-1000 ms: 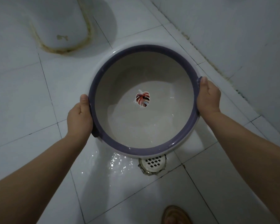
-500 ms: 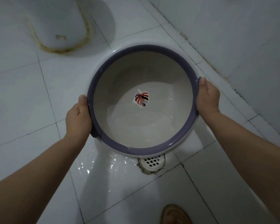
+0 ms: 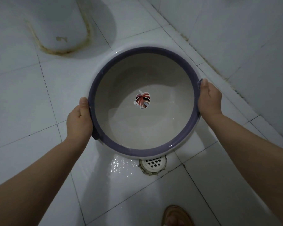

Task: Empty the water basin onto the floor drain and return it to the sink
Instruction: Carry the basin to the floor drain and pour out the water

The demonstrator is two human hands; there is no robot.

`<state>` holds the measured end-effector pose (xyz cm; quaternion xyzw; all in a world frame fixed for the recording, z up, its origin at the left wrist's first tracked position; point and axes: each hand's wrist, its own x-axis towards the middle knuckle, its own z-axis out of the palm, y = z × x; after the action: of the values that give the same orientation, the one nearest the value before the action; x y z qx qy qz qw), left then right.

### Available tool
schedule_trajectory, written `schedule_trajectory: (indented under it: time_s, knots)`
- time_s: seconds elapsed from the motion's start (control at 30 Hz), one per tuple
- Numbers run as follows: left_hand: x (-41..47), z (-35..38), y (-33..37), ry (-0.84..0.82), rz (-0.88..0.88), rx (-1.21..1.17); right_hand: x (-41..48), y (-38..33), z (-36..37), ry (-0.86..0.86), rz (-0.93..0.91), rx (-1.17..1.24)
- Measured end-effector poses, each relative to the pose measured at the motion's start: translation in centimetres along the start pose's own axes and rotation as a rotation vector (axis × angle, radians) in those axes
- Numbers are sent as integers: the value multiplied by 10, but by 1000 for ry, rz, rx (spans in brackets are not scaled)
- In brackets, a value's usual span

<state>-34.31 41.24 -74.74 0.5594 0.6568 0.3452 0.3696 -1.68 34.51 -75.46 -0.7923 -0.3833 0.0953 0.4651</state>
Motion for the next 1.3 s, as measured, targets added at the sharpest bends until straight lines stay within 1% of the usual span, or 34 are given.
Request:
schedule_trajectory:
  time_s: [0.17, 0.57, 0.77, 1.3]
  knots:
    - [-1, -2, -1, 3, -6, 9, -1, 1, -1, -12, 8, -1]
    - [-3, -3, -2, -7, 40, 25, -3, 2, -4, -18, 49, 36]
    - [-4, -3, -2, -15, 29, 29, -5, 1, -6, -23, 64, 36]
    - [-11, -6, -2, -23, 70, 5, -12, -3, -10, -8, 55, 72]
